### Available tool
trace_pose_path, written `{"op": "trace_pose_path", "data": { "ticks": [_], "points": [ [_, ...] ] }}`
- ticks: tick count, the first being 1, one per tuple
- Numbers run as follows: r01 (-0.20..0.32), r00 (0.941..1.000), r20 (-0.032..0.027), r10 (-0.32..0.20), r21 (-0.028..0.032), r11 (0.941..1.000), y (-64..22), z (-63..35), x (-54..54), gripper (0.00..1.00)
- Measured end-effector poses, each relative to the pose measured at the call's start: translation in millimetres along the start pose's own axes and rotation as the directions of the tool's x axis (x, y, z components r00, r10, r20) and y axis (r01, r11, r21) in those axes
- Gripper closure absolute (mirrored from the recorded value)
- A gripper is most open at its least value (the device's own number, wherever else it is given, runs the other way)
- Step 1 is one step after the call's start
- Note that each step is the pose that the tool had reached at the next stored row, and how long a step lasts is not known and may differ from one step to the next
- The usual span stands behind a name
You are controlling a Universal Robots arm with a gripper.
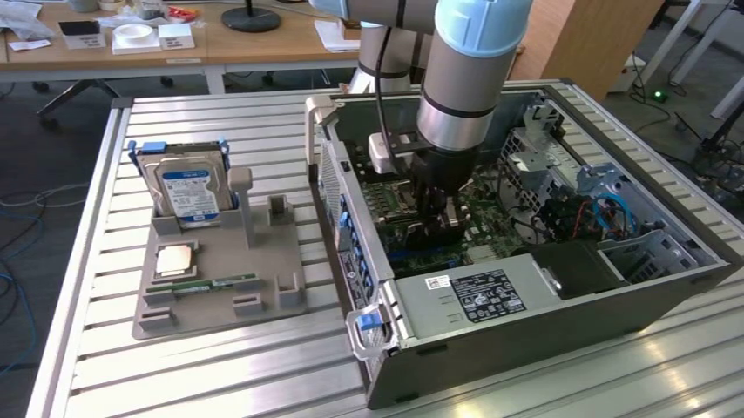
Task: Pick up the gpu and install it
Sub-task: 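Insert the gpu into the slot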
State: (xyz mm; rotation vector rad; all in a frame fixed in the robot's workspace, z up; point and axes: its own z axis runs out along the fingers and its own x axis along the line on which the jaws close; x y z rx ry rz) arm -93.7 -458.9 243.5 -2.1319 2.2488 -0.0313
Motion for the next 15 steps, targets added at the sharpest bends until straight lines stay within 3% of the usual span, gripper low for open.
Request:
{"op": "trace_pose_path", "data": {
  "ticks": [15],
  "points": [
    [0.0, 1.0, -0.0001, 0.0, 0.0001, 1.0, 1.0, 1.3, 0.1, 0.74]
  ]
}}
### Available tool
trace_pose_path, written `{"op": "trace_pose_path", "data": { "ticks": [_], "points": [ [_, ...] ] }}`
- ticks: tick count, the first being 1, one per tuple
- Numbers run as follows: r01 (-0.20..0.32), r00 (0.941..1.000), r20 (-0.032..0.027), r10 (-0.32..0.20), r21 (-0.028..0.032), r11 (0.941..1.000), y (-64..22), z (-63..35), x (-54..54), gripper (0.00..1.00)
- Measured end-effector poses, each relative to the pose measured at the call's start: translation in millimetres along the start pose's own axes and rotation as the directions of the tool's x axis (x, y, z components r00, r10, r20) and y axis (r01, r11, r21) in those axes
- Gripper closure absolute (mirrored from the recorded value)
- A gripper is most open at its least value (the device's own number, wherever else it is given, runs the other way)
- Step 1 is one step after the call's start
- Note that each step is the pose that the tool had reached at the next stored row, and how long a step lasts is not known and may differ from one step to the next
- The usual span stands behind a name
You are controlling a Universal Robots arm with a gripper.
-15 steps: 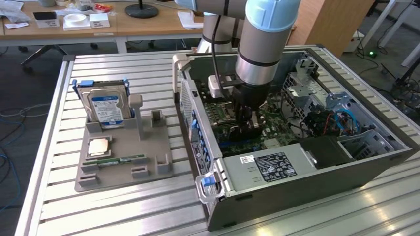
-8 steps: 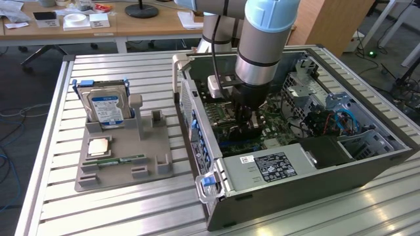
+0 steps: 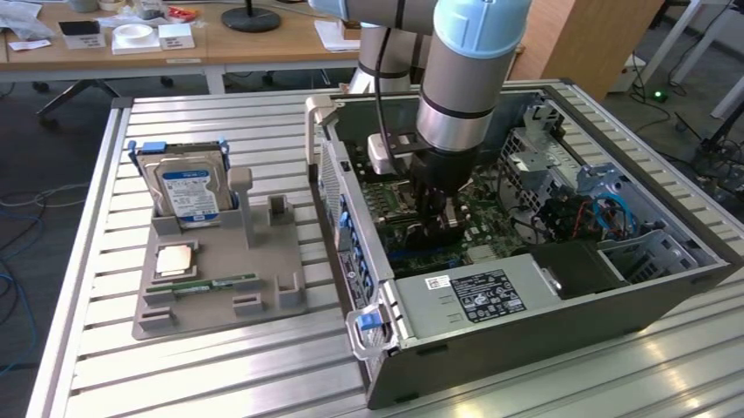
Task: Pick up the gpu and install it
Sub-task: 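Insert the gpu into the slot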
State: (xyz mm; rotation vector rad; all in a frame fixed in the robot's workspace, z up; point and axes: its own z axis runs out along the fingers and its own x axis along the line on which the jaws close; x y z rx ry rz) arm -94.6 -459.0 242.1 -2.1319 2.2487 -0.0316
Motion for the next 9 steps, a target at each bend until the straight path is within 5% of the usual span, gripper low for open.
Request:
{"op": "trace_pose_path", "data": {
  "ticks": [9],
  "points": [
    [0.0, 1.0, 0.0002, 0.0, 0.0002, 1.0, 0.6, 0.5, 0.0, 0.74]
  ]
}}
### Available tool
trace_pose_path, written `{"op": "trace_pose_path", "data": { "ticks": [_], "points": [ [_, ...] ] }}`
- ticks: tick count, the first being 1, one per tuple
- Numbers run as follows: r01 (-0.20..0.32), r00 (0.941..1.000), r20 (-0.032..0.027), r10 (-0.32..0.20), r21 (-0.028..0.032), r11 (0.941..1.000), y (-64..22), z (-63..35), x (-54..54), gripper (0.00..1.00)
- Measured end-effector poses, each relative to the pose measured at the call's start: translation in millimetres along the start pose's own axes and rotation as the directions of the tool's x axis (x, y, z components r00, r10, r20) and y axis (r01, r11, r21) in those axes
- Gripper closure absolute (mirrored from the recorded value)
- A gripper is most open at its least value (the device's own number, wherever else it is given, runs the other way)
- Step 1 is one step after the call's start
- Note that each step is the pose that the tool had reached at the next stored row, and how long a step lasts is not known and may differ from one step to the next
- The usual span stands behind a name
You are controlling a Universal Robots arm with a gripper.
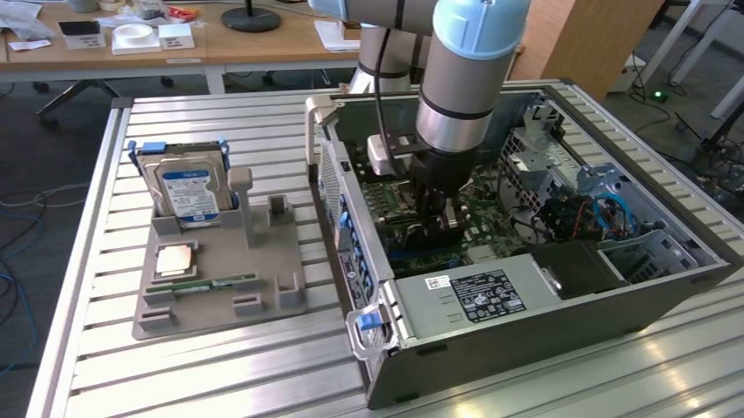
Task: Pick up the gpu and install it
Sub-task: 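Insert the gpu into the slot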
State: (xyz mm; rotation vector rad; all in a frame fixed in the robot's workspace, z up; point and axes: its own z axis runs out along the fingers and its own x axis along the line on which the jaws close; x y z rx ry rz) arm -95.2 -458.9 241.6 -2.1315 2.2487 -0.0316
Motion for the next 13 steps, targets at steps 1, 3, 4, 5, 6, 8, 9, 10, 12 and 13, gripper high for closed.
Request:
{"op": "trace_pose_path", "data": {
  "ticks": [1, 3, 4, 5, 6, 8, 9, 10, 12, 13],
  "points": [
    [0.0, 1.0, 0.0, 0.0, 0.0001, 1.0, 0.5, 0.0, 0.0, 0.74],
    [0.0, 1.0, 0.0, 0.0, 0.0003, 1.0, 1.2, 0.0, 0.1, 0.74],
    [0.0, 1.0, -0.0001, 0.0, 0.0003, 1.0, 1.4, 0.0, 0.1, 0.74],
    [0.0, 1.0, -0.0001, 0.0, 0.0003, 1.0, 1.5, -0.1, 0.2, 0.74],
    [0.0, 1.0, -0.0001, 0.0, 0.0003, 1.0, 1.5, 0.0, 0.1, 0.74],
    [0.0, 1.0, 0.0, 0.0, 0.0001, 1.0, 1.6, -0.1, 0.1, 0.74],
    [0.0, 1.0, 0.0, 0.0, 0.0, 1.0, 1.6, 0.0, 0.1, 0.74],
    [0.0, 1.0, -0.0002, 0.0, -0.0001, 1.0, 1.6, 0.1, 0.2, 0.74],
    [0.0, 1.0, -0.0004, 0.0, -0.0001, 1.0, 1.6, 0.2, 0.2, 0.74],
    [0.0, 1.0, -0.0003, 0.0, -0.0002, 1.0, 1.7, 0.2, 0.2, 0.74]
  ]
}}
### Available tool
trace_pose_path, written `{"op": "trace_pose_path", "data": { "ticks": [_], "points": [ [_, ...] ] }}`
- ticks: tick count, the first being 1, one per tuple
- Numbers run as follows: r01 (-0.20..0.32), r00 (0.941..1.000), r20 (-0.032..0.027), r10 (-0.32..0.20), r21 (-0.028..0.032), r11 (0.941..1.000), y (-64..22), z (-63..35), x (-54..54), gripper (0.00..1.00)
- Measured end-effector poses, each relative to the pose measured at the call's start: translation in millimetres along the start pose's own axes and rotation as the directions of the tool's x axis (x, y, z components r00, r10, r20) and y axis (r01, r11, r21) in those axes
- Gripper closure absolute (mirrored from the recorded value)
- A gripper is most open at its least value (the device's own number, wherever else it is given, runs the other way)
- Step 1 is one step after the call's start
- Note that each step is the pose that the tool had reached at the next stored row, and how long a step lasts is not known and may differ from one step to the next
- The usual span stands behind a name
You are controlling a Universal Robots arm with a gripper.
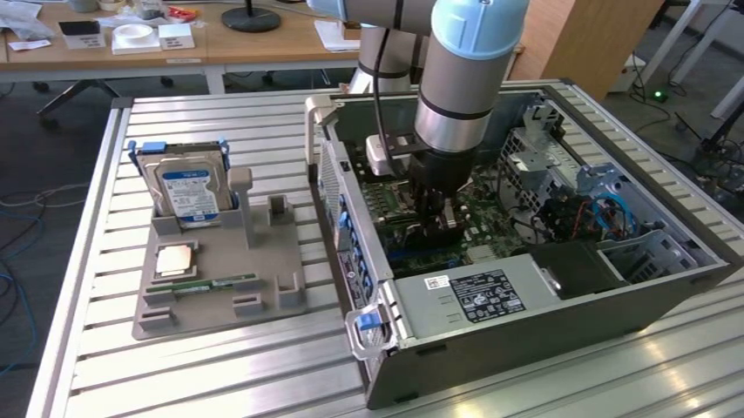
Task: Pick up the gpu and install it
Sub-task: 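Insert the gpu into the slot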
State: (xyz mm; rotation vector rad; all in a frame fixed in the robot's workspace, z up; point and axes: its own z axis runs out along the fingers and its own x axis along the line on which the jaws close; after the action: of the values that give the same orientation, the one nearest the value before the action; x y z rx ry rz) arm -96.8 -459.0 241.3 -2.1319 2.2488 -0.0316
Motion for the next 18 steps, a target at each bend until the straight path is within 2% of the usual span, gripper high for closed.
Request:
{"op": "trace_pose_path", "data": {
  "ticks": [16, 18],
  "points": [
    [0.0, 1.0, 0.0003, 0.0, 0.0002, 1.0, 0.0, 0.6, 0.1, 0.74],
    [-0.001, 1.0, 0.0018, 0.001, 0.0, 1.0, 0.3, 1.1, 0.0, 0.74]
  ]
}}
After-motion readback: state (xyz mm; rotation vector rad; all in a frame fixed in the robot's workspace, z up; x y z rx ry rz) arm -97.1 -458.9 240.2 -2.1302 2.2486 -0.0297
